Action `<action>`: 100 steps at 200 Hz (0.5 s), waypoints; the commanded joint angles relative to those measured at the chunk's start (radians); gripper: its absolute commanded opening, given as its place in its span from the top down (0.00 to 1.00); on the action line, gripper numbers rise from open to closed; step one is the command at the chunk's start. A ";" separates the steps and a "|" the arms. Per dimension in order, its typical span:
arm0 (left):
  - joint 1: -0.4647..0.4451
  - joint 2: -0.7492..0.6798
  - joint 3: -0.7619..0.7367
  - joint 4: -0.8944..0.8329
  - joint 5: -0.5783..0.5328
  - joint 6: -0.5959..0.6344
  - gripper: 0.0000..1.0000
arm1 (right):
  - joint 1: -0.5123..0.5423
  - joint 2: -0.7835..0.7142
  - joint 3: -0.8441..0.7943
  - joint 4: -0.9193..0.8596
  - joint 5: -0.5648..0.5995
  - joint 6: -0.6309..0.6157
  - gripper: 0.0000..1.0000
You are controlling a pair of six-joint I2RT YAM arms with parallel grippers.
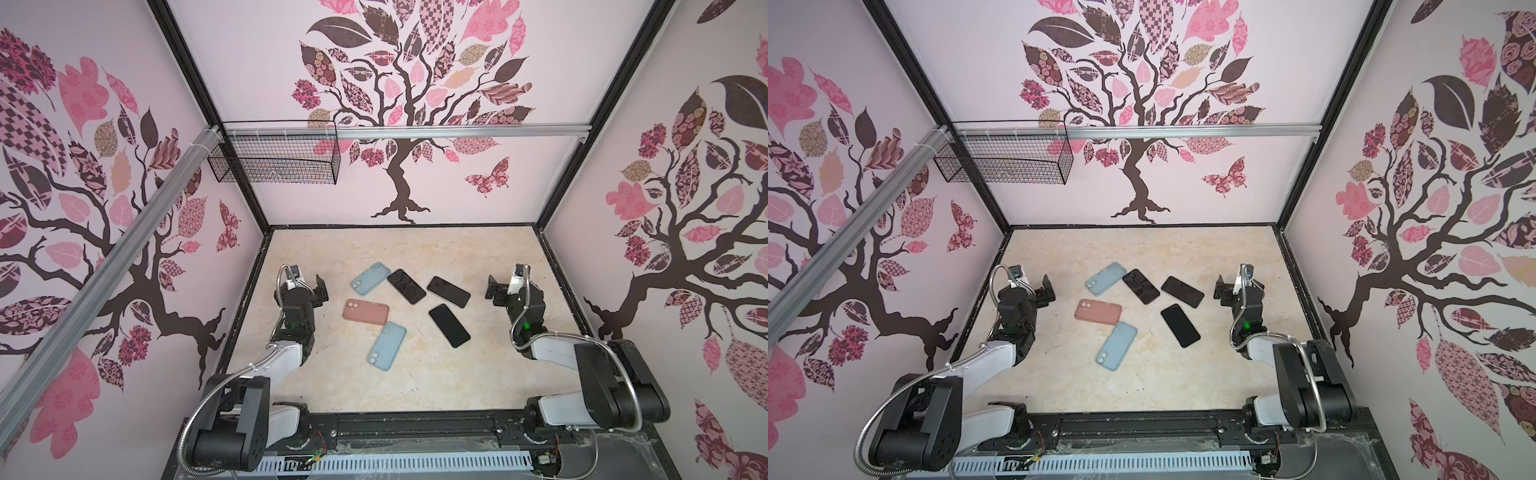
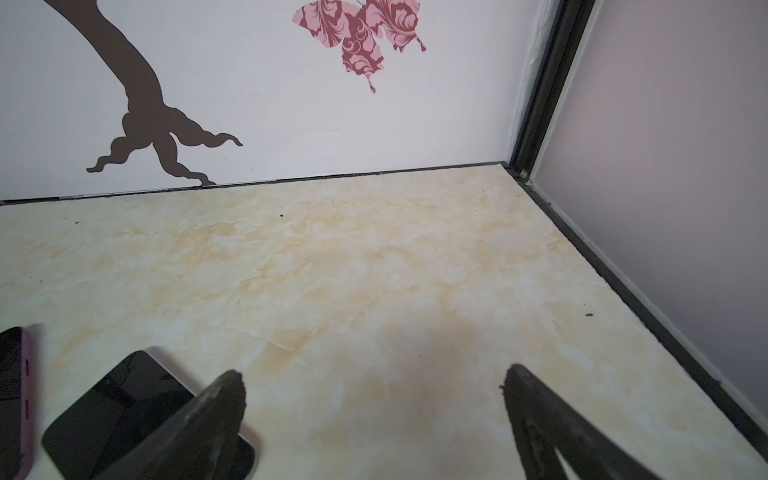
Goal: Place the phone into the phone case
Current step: 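Move both grippers forward toward the scattered phones and cases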
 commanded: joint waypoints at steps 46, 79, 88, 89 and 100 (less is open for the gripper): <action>-0.197 -0.093 0.307 -0.659 -0.077 -0.164 0.03 | 0.057 -0.191 0.251 -0.677 -0.069 0.078 0.00; -0.271 -0.182 0.283 -0.815 0.009 -0.214 0.03 | 0.059 -0.268 0.280 -0.762 -0.134 0.197 0.00; -0.287 -0.201 0.268 -0.845 0.038 -0.231 0.03 | 0.059 -0.274 0.305 -0.806 -0.141 0.213 0.00; -0.288 -0.202 0.267 -0.848 0.042 -0.232 0.03 | 0.059 -0.274 0.307 -0.810 -0.142 0.214 0.00; -0.304 -0.218 0.254 -0.880 0.088 -0.248 0.04 | 0.060 -0.275 0.344 -0.868 -0.155 0.224 0.00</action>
